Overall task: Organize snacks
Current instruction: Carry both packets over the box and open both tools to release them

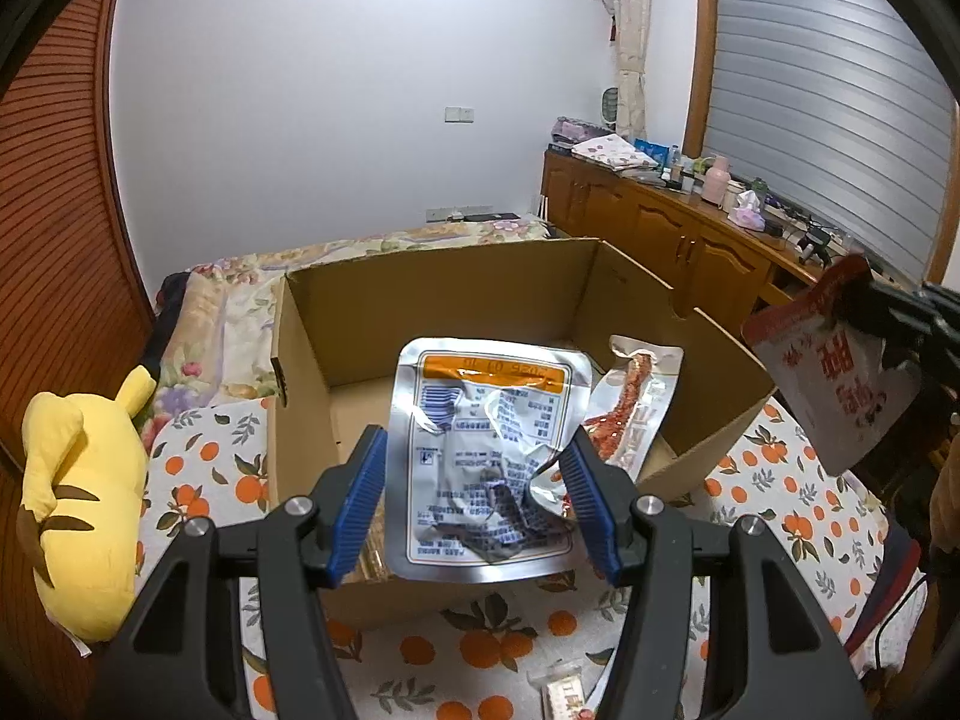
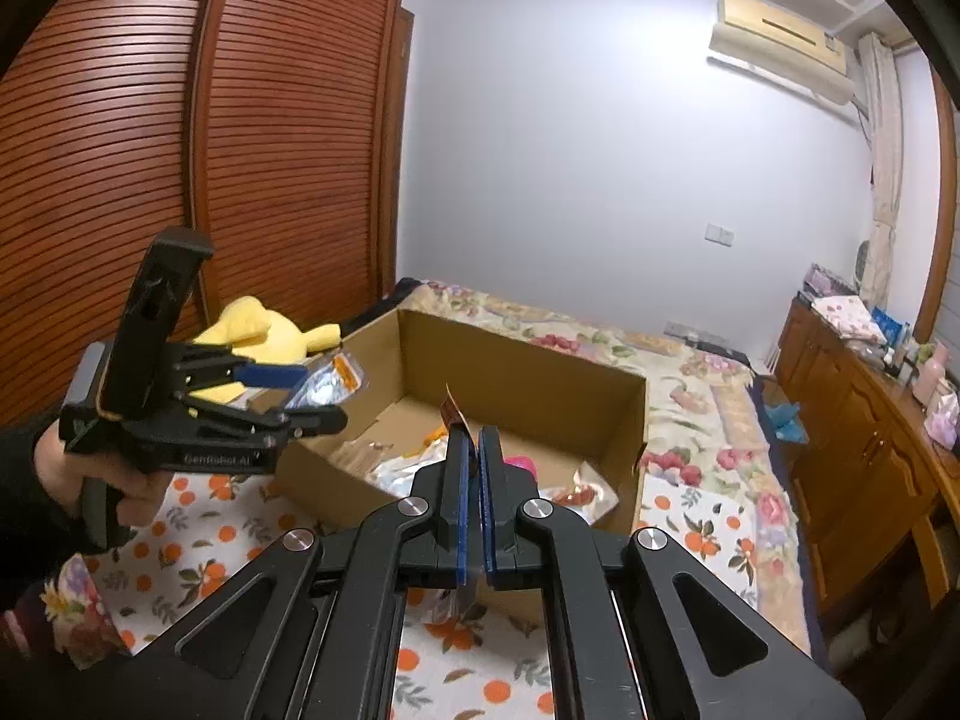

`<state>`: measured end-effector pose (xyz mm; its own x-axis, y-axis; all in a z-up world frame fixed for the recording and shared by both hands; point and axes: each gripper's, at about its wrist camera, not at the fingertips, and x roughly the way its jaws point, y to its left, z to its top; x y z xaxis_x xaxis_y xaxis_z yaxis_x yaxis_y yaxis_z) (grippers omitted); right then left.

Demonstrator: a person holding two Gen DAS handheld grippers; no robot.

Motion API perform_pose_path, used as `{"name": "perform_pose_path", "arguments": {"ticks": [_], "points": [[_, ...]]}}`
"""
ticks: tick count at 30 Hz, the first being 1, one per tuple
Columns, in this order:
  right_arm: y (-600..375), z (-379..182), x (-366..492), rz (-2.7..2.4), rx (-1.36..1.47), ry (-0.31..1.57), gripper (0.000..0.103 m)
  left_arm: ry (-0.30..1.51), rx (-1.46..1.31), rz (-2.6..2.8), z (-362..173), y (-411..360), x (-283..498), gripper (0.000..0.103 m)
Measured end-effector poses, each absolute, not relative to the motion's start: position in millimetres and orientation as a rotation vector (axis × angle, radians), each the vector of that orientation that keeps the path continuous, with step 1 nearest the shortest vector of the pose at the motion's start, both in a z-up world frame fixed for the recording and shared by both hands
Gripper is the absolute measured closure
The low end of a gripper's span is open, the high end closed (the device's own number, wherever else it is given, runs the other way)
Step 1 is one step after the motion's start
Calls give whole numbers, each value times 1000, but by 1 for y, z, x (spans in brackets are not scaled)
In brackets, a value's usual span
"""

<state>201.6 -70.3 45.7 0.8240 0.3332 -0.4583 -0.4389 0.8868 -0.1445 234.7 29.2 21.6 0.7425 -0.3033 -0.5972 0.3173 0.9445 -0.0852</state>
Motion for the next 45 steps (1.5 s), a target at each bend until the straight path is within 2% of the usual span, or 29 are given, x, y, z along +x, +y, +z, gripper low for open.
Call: {"name": "perform_pose_path", "arguments": {"ticks": [25,42,45], "points": [[-30,13,292,359,-241,560,102,696,4,-278,2,37,261,42],[-14,-29,306,415,-189,680,102,642,9,-309,19,37,240,39],[-16,-31,306,427,-174,693,99,635,18,-317,21,35,235,39]]}}
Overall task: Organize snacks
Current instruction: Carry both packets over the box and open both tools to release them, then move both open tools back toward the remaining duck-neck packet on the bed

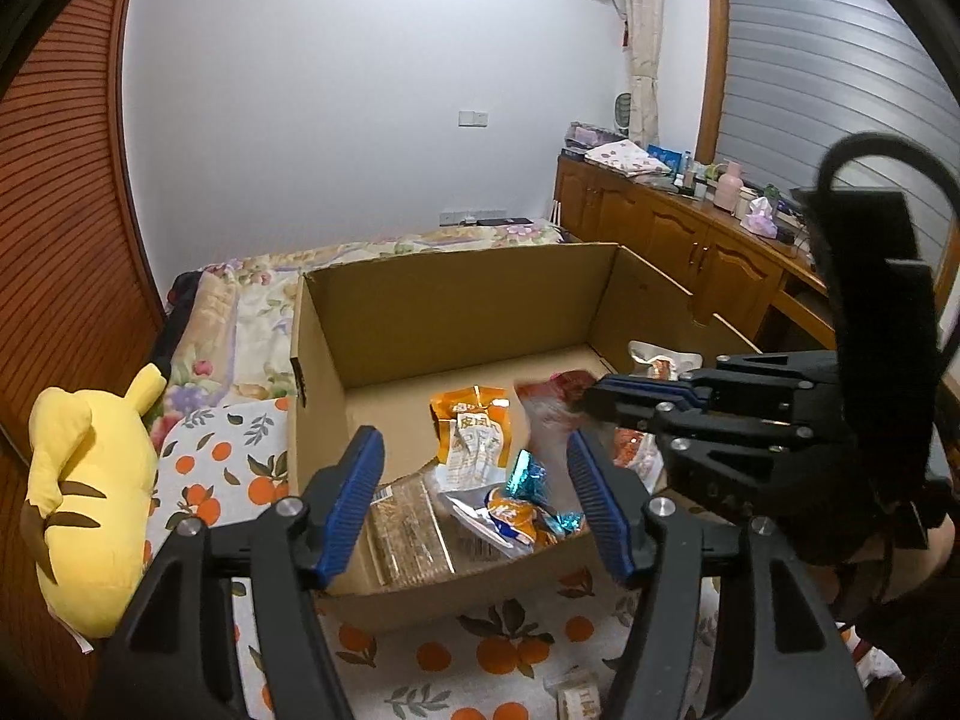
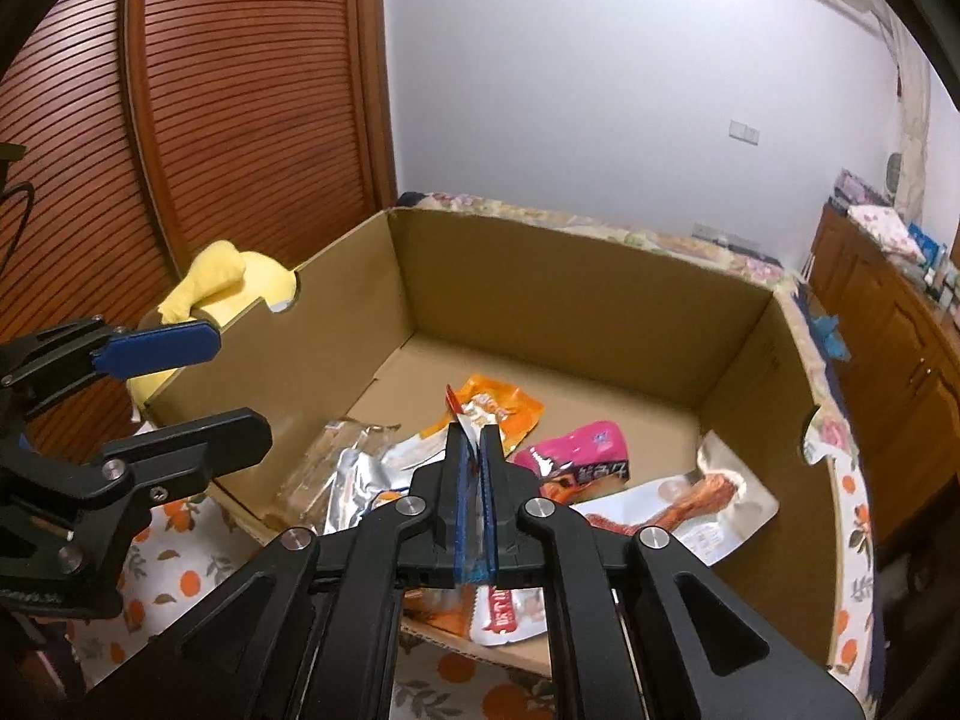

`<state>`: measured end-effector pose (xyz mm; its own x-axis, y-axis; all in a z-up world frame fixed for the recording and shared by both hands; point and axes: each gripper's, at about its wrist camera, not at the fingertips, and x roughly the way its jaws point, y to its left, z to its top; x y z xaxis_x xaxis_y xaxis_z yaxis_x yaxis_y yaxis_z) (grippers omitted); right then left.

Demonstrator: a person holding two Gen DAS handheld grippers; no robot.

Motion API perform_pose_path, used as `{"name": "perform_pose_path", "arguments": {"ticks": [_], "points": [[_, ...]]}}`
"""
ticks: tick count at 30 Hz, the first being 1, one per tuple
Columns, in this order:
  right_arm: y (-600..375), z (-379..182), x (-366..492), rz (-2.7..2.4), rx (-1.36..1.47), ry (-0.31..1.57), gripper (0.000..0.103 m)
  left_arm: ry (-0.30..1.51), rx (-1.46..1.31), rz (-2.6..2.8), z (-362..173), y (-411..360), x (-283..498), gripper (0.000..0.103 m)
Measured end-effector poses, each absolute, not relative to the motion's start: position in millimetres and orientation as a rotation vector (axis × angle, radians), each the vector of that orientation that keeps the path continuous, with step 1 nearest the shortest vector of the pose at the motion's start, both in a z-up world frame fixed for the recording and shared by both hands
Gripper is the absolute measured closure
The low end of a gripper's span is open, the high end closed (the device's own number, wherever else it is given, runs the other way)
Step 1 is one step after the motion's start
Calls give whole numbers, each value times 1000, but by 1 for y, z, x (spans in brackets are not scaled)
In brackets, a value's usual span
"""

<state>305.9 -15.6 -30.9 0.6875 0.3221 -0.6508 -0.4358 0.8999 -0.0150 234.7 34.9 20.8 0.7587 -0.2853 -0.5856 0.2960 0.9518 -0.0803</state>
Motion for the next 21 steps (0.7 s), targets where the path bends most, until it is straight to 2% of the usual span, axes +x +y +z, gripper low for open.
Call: {"name": "perform_pose_path", "arguments": {"ticks": [8,21], "points": [[-25,-21,283,463,-151,666,93,616,41,-341,27,30,217,38],[-41,-15,197,539,-165,616,78,563,76,-350,35,24,180,34]]}}
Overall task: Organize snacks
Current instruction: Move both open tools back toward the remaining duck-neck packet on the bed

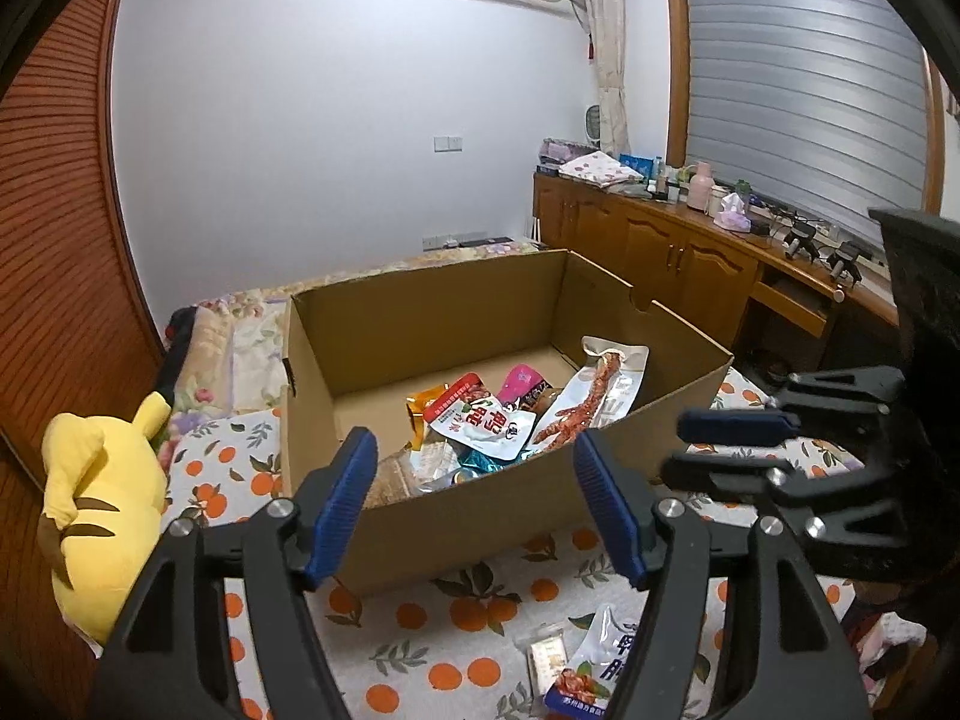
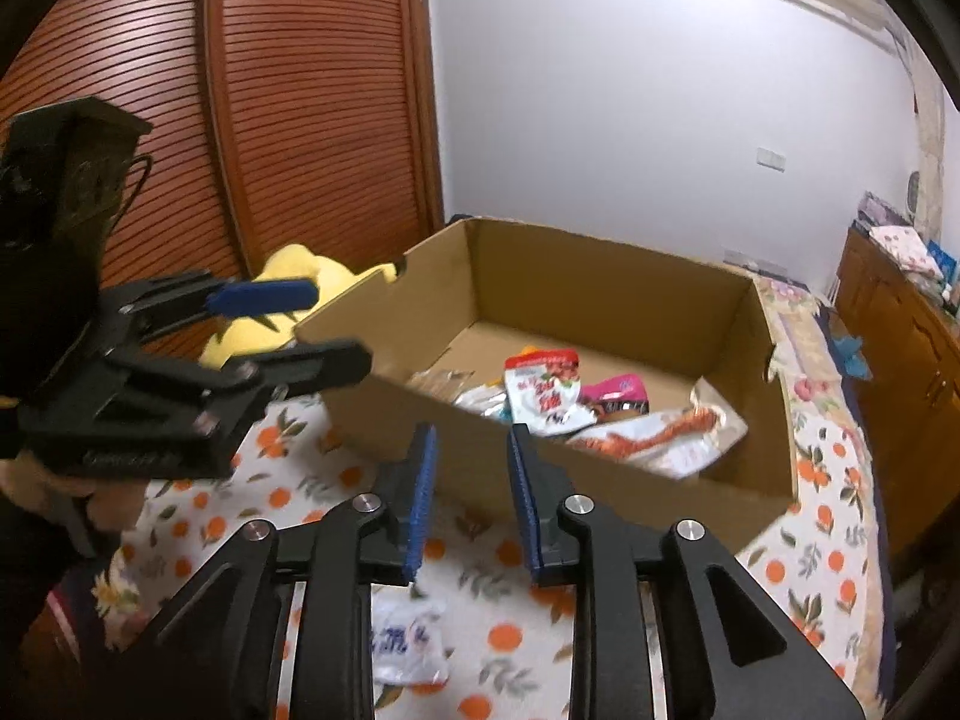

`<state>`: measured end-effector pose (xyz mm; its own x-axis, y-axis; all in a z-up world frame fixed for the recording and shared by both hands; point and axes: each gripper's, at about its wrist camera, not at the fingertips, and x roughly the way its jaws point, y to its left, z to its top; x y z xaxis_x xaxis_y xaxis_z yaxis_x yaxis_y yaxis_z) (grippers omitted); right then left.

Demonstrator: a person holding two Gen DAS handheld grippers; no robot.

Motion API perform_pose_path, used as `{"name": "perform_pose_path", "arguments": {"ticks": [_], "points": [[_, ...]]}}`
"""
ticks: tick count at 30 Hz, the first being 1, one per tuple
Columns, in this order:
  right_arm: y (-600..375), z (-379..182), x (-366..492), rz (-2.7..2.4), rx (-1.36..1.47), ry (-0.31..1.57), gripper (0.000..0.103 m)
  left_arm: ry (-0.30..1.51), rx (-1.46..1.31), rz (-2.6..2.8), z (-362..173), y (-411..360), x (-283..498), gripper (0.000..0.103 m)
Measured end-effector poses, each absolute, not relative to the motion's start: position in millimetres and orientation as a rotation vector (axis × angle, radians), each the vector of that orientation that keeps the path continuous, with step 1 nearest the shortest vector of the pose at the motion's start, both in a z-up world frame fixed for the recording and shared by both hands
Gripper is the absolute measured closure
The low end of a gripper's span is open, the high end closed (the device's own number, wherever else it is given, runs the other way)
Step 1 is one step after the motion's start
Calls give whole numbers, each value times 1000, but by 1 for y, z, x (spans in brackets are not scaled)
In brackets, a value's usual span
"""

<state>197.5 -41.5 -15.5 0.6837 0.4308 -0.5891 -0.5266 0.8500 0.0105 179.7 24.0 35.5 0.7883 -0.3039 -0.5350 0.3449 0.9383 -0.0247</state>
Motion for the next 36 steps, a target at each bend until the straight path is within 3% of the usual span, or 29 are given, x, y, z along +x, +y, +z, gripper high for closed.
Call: {"name": "perform_pose_path", "arguments": {"ticks": [7,20,28,36], "points": [[-45,-37,177,545,-163,640,69,569,80,-361,31,23,167,33],[-47,-78,159,554,-153,720,64,635,56,-343,-6,30,158,30],[-38,-94,155,574,-161,751,48,663,36,-320,-25,37,154,28],[-29,-107,156,576,-174,775,43,686,31,-290,-38,44,153,27]]}}
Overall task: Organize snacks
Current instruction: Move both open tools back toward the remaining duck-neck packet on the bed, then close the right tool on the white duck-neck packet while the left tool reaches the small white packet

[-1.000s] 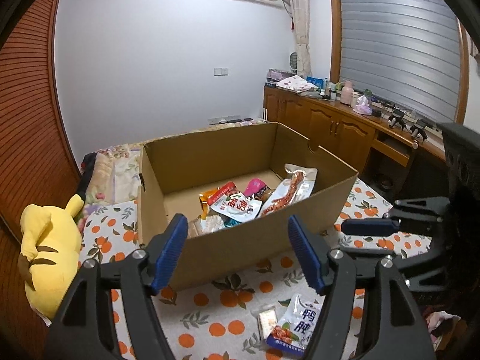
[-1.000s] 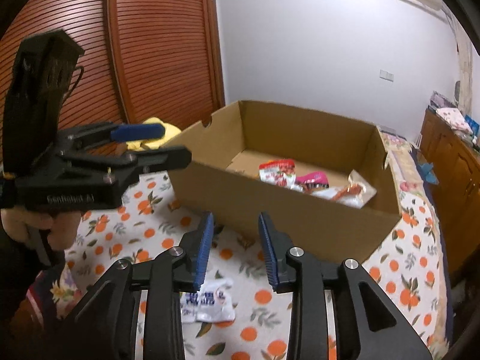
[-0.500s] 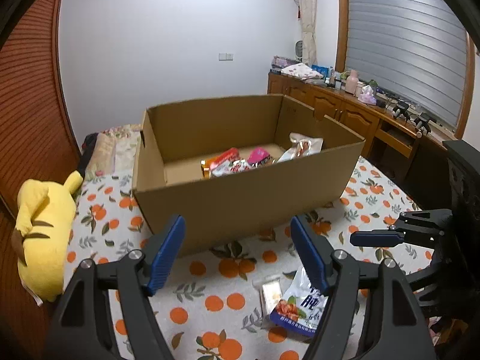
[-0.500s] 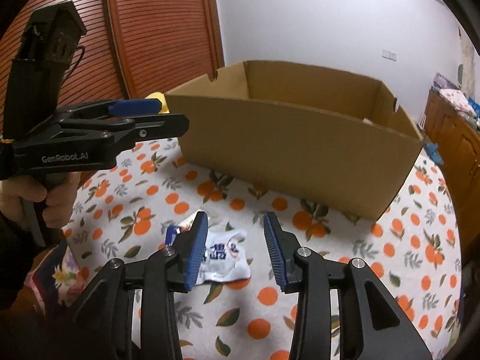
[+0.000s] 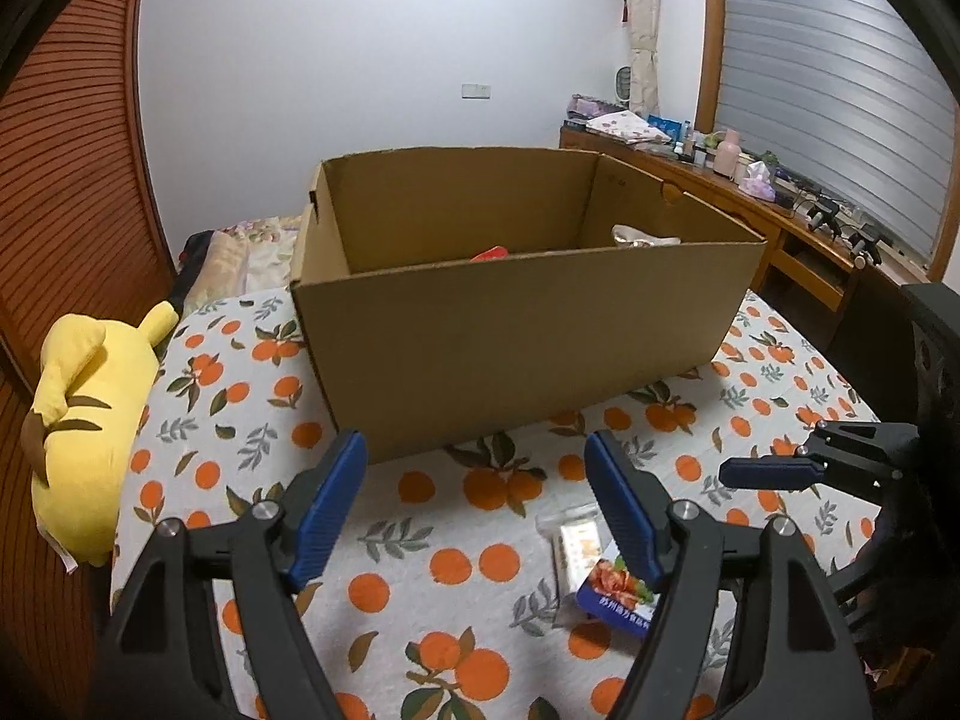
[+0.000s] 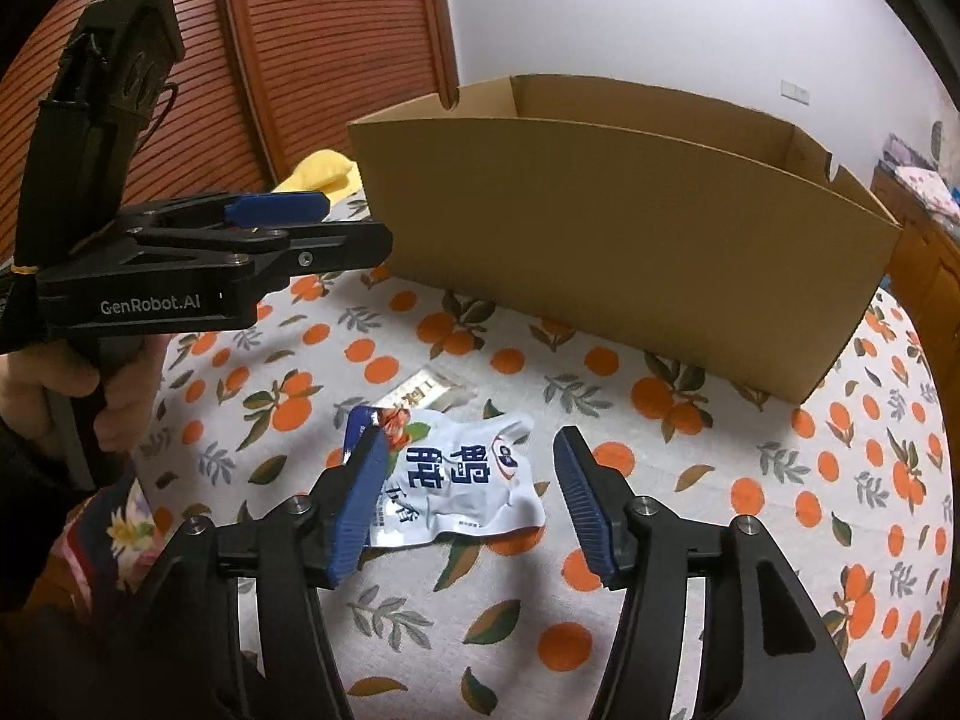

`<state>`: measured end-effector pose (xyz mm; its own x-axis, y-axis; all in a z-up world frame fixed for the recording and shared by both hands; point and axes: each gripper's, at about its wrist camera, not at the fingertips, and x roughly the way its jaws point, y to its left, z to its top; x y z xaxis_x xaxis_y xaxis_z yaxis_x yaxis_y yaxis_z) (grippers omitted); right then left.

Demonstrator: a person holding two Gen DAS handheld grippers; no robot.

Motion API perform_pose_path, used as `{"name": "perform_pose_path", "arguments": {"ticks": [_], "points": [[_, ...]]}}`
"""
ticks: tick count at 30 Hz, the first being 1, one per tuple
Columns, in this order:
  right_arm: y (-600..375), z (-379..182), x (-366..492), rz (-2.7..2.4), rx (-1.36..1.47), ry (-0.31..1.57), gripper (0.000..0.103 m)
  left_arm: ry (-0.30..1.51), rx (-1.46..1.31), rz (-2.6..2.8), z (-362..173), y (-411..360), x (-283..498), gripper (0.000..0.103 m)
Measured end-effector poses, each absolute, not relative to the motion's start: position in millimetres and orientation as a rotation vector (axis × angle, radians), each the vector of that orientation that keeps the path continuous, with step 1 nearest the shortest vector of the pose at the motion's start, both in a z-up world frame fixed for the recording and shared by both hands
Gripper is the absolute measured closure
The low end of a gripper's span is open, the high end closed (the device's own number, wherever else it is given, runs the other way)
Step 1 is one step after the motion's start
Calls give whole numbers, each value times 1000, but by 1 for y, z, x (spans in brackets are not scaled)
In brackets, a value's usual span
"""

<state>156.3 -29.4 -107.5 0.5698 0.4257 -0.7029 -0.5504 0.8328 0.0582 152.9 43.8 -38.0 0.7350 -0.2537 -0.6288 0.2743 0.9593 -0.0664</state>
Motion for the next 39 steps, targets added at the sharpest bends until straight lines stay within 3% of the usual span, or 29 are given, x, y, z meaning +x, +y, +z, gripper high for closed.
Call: {"name": "perform_pose_path", "arguments": {"ticks": [4,27,32,39], "points": [[-26,-111,156,575,-183,781,38,697,14,-281,-46,50,151,26],[5,-140,167,578,-294,872,26,775,-25,-287,-81,60,149,23],[7,-141,168,582,-300,865,26,784,-24,-292,-86,60,148,23],[1,-140,165,598,-300,858,40,794,-29,-300,-90,58,147,23]]}}
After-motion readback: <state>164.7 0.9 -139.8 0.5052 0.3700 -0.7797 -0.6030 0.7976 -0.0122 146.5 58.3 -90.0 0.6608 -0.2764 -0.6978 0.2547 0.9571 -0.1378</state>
